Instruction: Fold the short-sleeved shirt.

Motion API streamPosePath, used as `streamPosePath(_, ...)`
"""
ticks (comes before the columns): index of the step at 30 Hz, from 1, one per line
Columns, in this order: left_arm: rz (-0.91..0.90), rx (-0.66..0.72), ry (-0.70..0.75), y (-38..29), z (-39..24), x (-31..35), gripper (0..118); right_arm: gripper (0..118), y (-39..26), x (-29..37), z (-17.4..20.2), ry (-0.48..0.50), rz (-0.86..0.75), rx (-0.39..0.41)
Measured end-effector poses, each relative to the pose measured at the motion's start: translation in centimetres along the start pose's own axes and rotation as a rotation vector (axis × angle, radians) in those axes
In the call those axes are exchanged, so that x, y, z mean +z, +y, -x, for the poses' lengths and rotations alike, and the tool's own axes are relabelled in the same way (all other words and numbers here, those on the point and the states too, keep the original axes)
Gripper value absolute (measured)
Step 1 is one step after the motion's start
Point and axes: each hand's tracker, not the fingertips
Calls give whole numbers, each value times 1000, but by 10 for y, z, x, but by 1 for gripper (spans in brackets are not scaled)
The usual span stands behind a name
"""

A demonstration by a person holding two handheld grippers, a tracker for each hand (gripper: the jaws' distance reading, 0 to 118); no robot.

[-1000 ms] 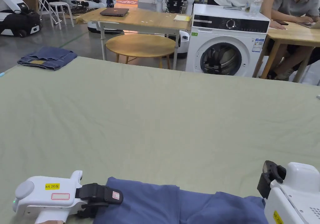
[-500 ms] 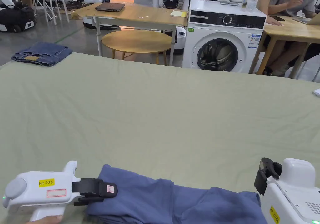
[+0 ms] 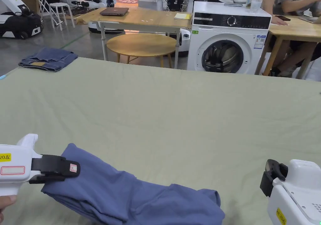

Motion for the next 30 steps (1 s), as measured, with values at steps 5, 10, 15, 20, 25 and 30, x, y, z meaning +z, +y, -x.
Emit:
streamPosePath(5, 13, -51, -24, 1, -36, -1, 3, 0, -1, -1, 2, 6, 8, -5)
streamPosePath(10, 74, -144, 9, 0, -77, -24, 3, 0, -3, -1, 1, 7, 13, -6)
streamPosePath(15, 134, -201, 22, -5, -115, -55, 3, 0, -4, 2, -1, 0, 17, -7)
streamPosePath(20, 184, -258, 26, -13, -152, -89, 3, 0, -6, 3, -6, -11, 27, -9)
streamPosePath(25, 285, -280, 38, -30, -174, -145, 3, 0, -8, 4, -10, -20, 38, -13)
streamPosePath(30, 373, -237, 76, -55, -183, -209, 3, 0, -10, 7, -16, -33, 48, -19)
